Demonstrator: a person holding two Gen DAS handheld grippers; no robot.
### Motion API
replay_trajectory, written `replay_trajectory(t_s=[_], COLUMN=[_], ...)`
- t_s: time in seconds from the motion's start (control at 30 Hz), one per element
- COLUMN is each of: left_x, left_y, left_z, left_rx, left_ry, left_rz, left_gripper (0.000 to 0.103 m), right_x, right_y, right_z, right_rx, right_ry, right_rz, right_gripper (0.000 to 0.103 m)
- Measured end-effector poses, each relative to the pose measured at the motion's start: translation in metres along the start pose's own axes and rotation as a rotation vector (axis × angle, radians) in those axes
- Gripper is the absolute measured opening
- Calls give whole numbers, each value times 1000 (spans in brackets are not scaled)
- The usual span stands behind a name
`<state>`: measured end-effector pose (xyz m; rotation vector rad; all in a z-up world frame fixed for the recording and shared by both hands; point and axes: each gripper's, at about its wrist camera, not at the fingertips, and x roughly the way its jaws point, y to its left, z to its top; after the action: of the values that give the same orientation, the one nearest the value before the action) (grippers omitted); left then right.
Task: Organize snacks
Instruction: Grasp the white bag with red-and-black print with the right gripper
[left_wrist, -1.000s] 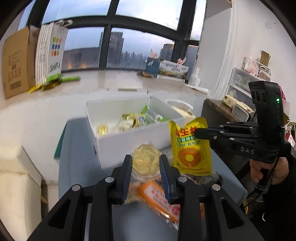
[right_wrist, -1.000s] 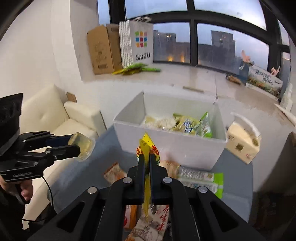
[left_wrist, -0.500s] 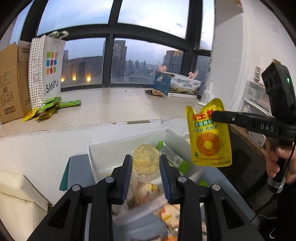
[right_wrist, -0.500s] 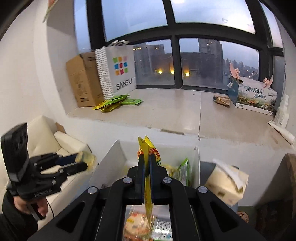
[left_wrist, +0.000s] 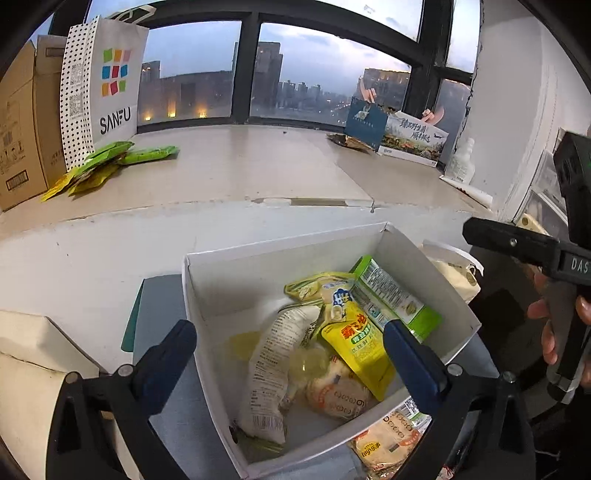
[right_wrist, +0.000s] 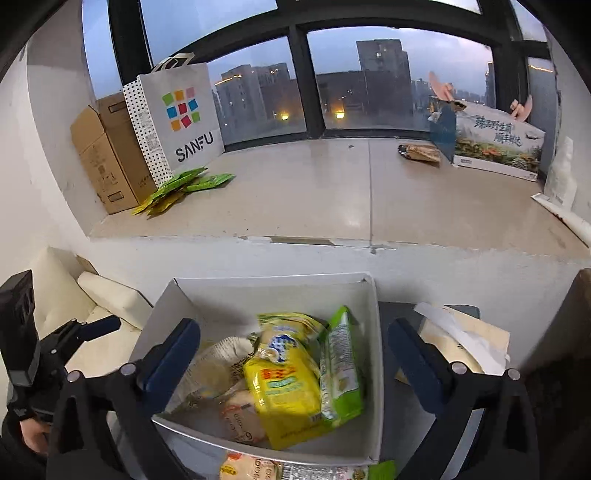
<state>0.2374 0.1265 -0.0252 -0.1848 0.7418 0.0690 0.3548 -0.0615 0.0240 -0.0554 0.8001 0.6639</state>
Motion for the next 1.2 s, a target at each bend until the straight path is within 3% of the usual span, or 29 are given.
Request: replay_trajectory(t_s=[0.3,0.4,0.57,0.9,1.2], left_x=[-52,-75,-115,-148,-144], left_y=[-8,-12,-23,-33,-32], left_z=[-10,-23,-60,-133,-169], left_rx=[10,25,44,-49,-101], left_ry=[-67,-89,-112,-84,-23], left_rz=[-15,-24,-14,-35,-30], left_gripper=[103,103,103,103,103], right_x=[-54,-85,-117,-137,-100], right_y=[7,14,18,22,35], right_z=[-18,-41,-87,-201,-232], right_rx=[-38,-57,-59,12,-41], right_ry=[-78,-125,-125,-22,105], right_rz=[39,54,103,112,97], right_gripper=[103,103,103,103,103])
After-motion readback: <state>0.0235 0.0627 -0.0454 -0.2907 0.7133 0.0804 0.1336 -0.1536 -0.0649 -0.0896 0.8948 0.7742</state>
